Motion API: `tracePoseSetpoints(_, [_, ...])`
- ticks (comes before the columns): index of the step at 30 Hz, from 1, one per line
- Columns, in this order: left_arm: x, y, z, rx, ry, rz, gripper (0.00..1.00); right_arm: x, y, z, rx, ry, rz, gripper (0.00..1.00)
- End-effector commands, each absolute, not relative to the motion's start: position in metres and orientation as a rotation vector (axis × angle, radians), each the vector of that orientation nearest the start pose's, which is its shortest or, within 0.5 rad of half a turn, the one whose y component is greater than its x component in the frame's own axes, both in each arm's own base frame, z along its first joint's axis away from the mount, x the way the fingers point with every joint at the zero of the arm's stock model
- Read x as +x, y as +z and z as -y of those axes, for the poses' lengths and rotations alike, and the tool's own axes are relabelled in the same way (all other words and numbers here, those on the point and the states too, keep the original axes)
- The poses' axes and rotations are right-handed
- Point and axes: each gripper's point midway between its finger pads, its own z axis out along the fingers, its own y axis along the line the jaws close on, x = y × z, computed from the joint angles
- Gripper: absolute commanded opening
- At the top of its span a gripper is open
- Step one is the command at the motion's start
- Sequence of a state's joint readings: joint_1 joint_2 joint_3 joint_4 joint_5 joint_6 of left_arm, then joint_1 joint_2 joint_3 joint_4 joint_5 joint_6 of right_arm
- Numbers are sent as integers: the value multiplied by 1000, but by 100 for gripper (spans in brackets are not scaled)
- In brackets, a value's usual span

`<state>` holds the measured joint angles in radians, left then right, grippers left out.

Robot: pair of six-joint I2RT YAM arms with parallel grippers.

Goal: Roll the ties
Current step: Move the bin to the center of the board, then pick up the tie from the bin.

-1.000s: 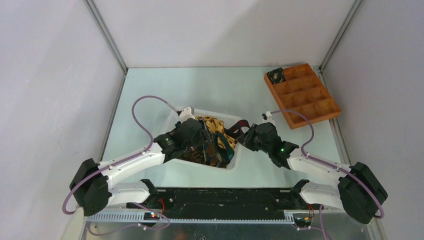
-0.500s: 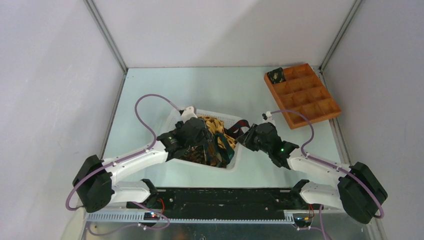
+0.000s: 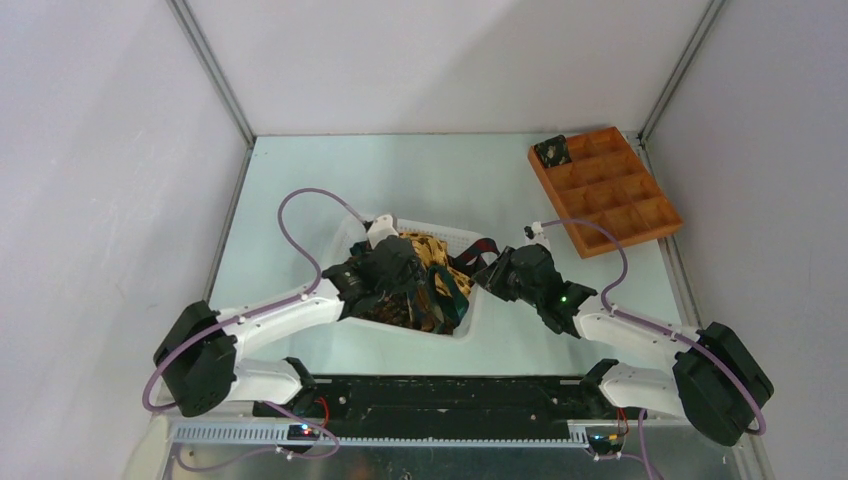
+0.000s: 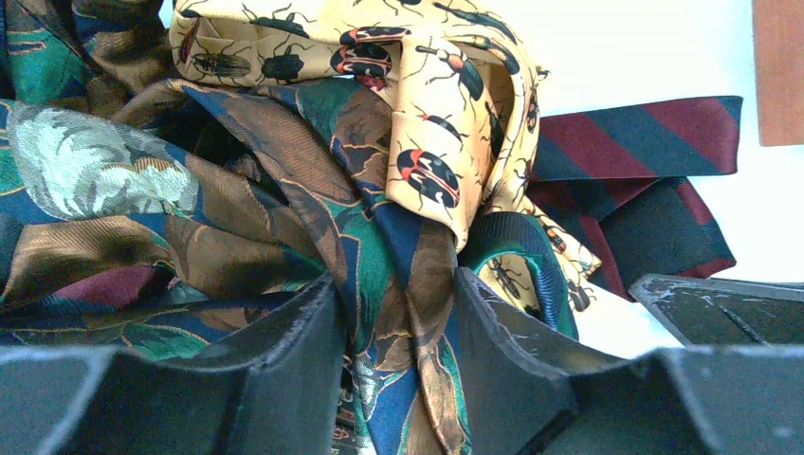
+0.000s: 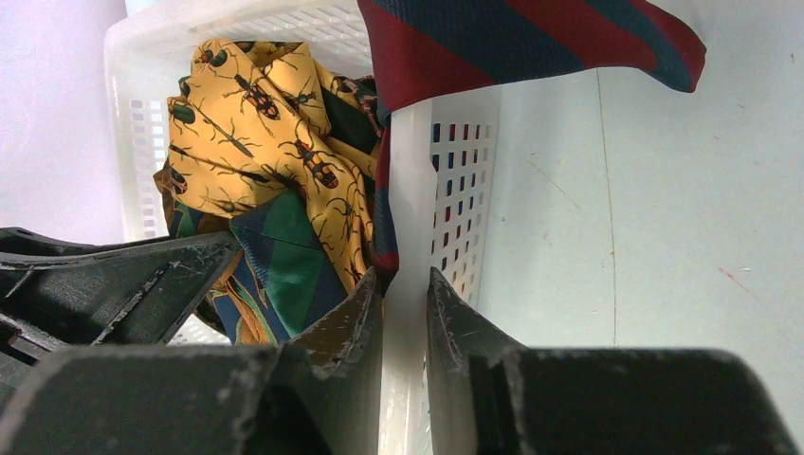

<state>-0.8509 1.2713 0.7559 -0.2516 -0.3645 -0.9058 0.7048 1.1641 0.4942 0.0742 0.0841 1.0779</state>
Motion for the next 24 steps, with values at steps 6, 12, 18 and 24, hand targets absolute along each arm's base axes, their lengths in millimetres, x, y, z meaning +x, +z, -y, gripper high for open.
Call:
tracePoseSetpoints(6, [270,133,246,-247,-493,-2216,33,248,77,-222,486,774,-2284,14])
tracePoseSetpoints(12, [274,147,243,-238,-475,-2186,15,248,76,-221,488,764,-2286,14])
tracePoseSetpoints(18, [275,173,243,-204,-501,-2140,4,248,77,-219,489,760,-2281,14])
tracePoseSetpoints(24, [271,214,238,-179,-550,-2071,3,248,76,-217,497,749,-2281,14])
